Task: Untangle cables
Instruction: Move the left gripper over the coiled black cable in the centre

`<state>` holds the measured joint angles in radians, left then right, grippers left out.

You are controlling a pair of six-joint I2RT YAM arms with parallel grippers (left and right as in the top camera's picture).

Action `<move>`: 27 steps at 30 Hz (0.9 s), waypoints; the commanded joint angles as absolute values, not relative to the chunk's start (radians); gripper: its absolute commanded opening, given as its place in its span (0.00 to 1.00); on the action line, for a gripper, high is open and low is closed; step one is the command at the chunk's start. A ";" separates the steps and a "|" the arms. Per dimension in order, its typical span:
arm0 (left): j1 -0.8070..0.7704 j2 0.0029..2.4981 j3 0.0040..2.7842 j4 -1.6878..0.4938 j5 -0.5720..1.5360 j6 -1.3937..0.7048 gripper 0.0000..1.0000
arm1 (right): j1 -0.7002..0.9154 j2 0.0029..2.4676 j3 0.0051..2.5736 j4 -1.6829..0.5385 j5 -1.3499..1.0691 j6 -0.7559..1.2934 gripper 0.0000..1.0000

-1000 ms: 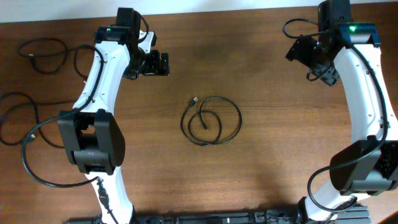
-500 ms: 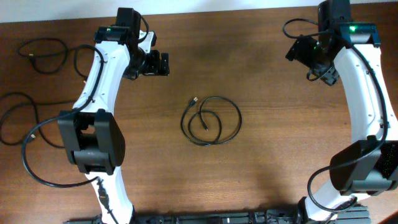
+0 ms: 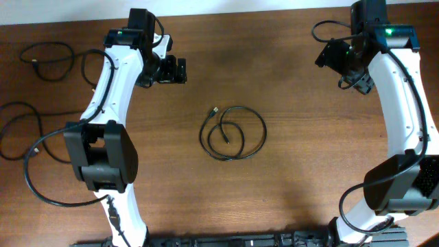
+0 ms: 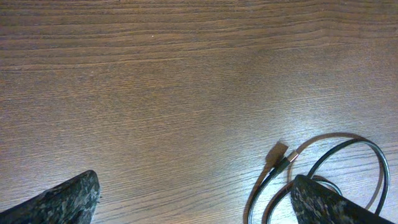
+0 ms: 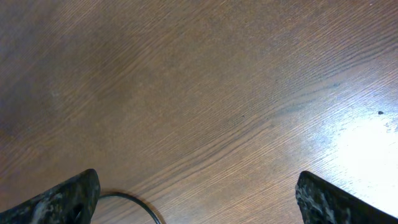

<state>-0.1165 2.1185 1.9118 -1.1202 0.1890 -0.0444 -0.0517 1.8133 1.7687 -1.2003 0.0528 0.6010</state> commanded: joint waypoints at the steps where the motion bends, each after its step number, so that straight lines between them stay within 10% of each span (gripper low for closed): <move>1: -0.115 2.096 1.925 -1.124 0.179 -0.030 0.99 | -0.052 1.822 1.770 -1.200 0.068 0.600 0.98; 27: -0.115 2.096 1.925 -1.164 0.197 -0.029 0.99 | -0.052 1.822 1.770 -1.200 0.068 0.600 0.98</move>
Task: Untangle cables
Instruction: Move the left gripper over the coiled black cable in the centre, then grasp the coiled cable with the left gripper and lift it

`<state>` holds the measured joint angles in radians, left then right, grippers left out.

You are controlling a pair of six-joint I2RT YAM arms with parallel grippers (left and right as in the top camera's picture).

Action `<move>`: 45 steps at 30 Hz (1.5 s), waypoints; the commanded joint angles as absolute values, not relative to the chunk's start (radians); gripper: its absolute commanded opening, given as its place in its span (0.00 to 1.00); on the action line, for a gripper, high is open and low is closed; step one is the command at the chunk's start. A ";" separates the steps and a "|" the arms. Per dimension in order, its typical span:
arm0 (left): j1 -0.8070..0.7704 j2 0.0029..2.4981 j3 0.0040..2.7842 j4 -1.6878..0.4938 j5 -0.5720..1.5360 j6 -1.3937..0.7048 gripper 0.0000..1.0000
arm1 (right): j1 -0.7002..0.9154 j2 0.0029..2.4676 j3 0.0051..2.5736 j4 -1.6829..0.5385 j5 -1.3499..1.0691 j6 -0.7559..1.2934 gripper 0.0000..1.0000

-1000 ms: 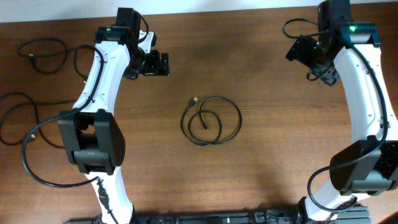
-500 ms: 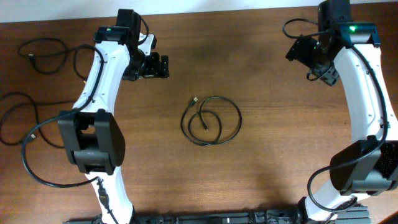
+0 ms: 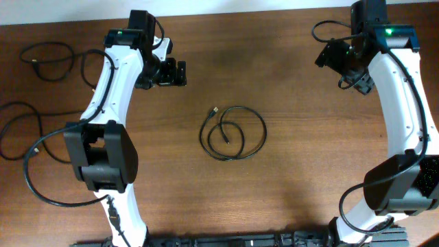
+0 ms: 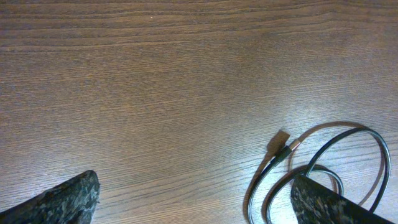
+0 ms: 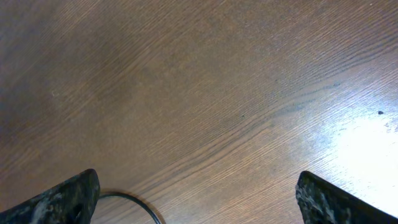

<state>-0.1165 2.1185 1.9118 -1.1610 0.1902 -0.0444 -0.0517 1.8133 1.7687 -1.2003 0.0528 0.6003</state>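
Note:
A black cable [image 3: 233, 132] lies coiled in loops at the table's middle, one plug end pointing up-left. The left wrist view shows that coil [image 4: 323, 162] at lower right with its plug [image 4: 283, 142]. My left gripper [image 3: 180, 72] hovers open up-left of the coil, fingers wide apart with nothing between them [image 4: 193, 199]. My right gripper [image 3: 322, 58] is open at the far right rear, well away from the coil; a short arc of cable [image 5: 134, 202] shows at its view's lower left.
Other black cables [image 3: 48, 58] lie at the table's left side, one looped near the back-left corner, another [image 3: 17, 130] sprawling by the left edge. The arm bases stand at the front corners. Bare wood table [image 3: 295, 185] surrounds the central coil.
The coil sits slightly higher in the left wrist view, so my left gripper has shifted a little toward it. The right arm and the cables have not moved.

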 commanded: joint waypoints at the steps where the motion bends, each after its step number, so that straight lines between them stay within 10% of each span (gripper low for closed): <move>1: -0.115 2.096 1.925 -1.164 0.197 -0.029 0.99 | -0.052 1.822 1.770 -1.200 0.067 0.600 0.99; 17: -0.267 2.101 1.925 -1.112 0.359 -0.029 0.99 | -0.052 1.822 1.770 -1.200 0.067 0.600 0.99; 45: -0.614 2.342 1.913 -1.250 0.024 0.425 0.93 | -0.052 1.822 1.770 -1.200 0.068 0.600 0.98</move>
<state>-0.6094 2.3051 1.9133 -1.2568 0.0757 0.3550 -0.0517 1.8133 1.7687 -1.2003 0.0528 0.6010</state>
